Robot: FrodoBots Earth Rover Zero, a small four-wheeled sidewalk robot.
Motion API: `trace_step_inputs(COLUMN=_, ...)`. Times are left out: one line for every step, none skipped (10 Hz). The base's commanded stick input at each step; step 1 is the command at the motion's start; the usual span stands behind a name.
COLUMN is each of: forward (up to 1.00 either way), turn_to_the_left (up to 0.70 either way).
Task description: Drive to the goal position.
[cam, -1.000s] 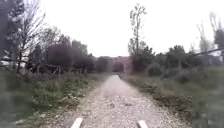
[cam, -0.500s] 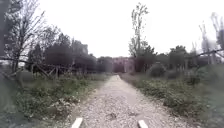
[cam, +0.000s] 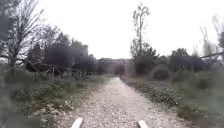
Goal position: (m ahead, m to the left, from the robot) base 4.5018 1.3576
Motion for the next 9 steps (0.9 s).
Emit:
trace_step_inputs(forward=0.70, turn_to_the_left=0.00)
trace_step_inputs(forward=0.70, turn_to_the_left=0.00)
trace_step_inputs(forward=0.70, turn_to_the_left=0.00)
trace_step_inputs(forward=0.70, turn_to_the_left=0.00)
trace_step_inputs(forward=0.70, turn_to_the_left=-0.05)
trace_step_inputs(forward=0.70, turn_to_the_left=-0.26)
trace_step_inputs(forward=0.70, turn_to_the_left=-0.16)
trace_step_inputs(forward=0.70, turn_to_the_left=0.00)
trace_step_inputs(forward=0.70, turn_to_the_left=0.00)
